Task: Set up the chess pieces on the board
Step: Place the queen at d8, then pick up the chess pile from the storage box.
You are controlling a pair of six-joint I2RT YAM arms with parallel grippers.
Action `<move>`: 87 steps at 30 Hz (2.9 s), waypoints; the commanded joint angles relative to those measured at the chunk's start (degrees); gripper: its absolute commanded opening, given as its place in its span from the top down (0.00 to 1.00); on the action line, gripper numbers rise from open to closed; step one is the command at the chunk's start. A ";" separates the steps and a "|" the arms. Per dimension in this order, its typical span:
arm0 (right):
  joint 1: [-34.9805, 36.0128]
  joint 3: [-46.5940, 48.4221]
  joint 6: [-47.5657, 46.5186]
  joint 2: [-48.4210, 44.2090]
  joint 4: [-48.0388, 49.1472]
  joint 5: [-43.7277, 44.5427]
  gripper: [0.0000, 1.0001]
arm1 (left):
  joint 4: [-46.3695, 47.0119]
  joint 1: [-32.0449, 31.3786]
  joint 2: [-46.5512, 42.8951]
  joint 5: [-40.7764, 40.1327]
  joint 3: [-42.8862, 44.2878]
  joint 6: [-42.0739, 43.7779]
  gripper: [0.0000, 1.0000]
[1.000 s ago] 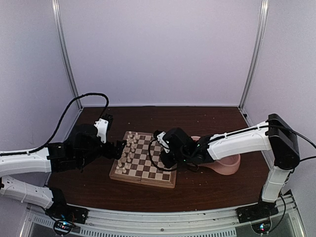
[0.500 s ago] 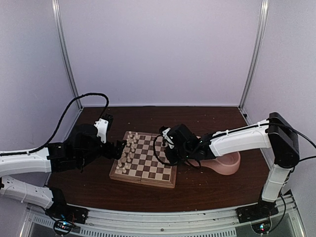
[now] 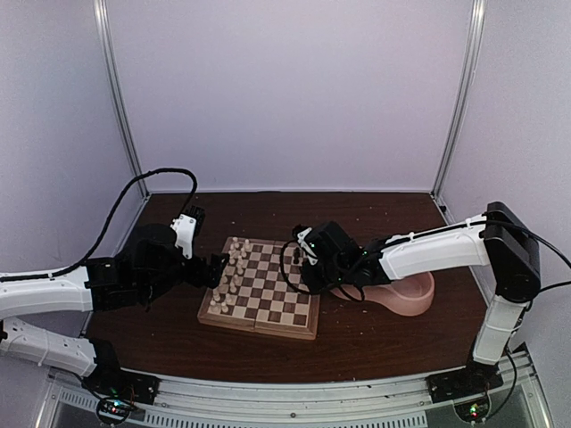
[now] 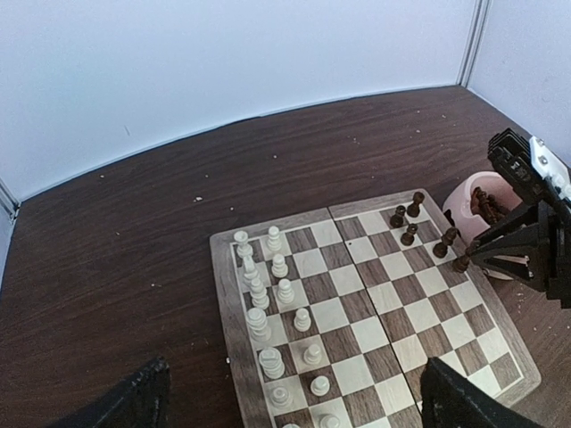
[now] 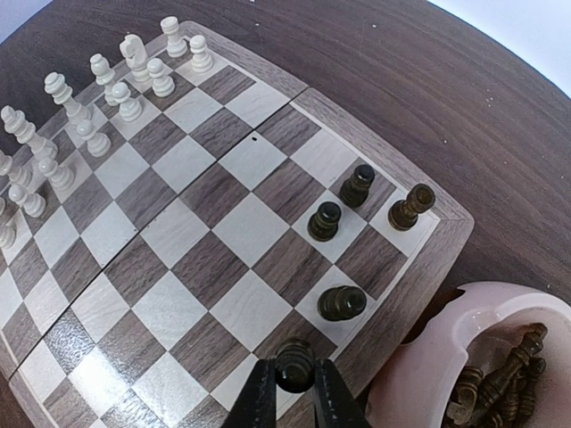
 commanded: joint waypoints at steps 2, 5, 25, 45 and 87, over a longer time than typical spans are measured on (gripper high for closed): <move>-0.42 -0.16 1.03 0.81 -0.13 0.56 0.85 | 1.97 0.30 0.01 0.65 -0.13 -0.48 0.02; -0.47 0.17 1.10 1.32 -0.43 0.44 0.85 | 1.97 0.33 0.15 0.71 -0.10 -0.56 0.02; -0.69 0.92 1.46 3.02 -0.68 -0.78 0.83 | 1.98 0.28 0.12 0.75 -0.19 -0.57 0.02; -0.69 -2.72 1.65 -3.47 0.66 0.02 0.60 | 2.50 0.29 1.08 1.16 -0.28 -0.29 0.02; -17.43 -7.47 11.24 -6.65 -3.76 -0.24 0.73 | 15.48 -0.43 11.09 7.23 -1.06 0.14 0.02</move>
